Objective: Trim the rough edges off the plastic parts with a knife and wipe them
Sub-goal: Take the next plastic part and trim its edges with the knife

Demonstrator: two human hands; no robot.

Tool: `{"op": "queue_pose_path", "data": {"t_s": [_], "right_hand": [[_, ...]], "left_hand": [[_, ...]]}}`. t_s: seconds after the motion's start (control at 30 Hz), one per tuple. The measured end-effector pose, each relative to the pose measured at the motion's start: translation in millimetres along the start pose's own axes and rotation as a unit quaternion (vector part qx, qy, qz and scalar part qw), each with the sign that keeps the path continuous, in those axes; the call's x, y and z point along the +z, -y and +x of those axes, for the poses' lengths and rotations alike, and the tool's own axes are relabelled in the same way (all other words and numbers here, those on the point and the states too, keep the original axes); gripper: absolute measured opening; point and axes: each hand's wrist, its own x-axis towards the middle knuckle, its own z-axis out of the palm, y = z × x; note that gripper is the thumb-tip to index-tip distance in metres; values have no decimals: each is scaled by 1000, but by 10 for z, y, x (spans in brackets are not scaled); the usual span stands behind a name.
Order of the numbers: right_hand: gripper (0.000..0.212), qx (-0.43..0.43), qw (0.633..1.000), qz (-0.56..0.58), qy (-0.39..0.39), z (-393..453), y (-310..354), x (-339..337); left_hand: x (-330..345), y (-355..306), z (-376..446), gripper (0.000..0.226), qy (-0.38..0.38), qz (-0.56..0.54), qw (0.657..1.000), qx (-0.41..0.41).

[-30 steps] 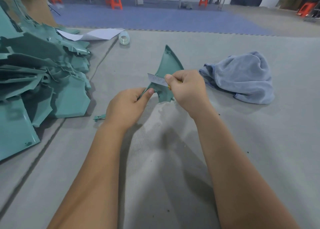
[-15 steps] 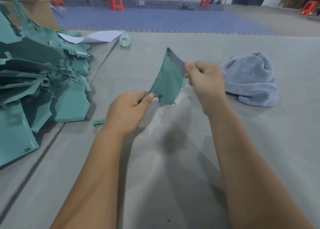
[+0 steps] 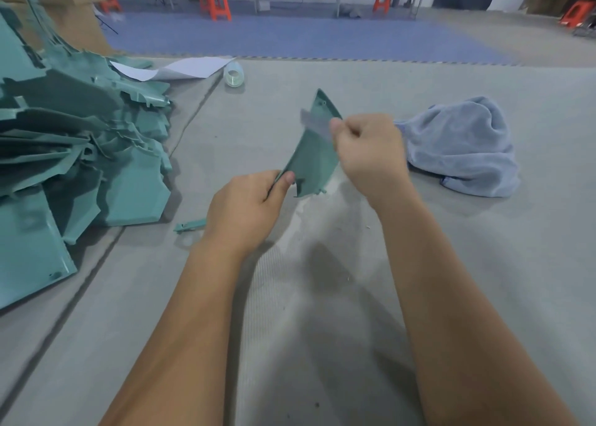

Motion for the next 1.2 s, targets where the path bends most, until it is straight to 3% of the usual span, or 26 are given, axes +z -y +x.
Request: {"op": "queue_pose_path", "data": {"t_s": [0.1,0.17,0.27,0.33,0.43,0.9,1.03,1.2], "right_hand": [[43,65,993,68,-64,89,-106,-121],[42,82,985,143,-54,77,-114,-183],[42,51,980,177,68,-11,-5,-192],[40,18,977,143,158,-81,70,-127],[40,-8,978,64,197,-144,91,-37],[47,-31,995,15,93,-119,86,121],[51,8,1000,5,2,52,66,-8],[49,30,998,13,-46,92,-7,-6]], "left_hand": [[2,-3,-2,43,4,-3,1000,-4],[2,-1,7,42,6,-8,1000,-8],[16,16,18,47,2,-17,1000,-17],[19,18,18,46,4,-15,1000,-19],[19,18,7,40,0,-9,1000,-16],[31,11,9,52,-13,-29,999,-32],[18,-9,-34,42,-6,-13,1000,-17],[16,10,-18,43,-7,-12,1000,-9]]}}
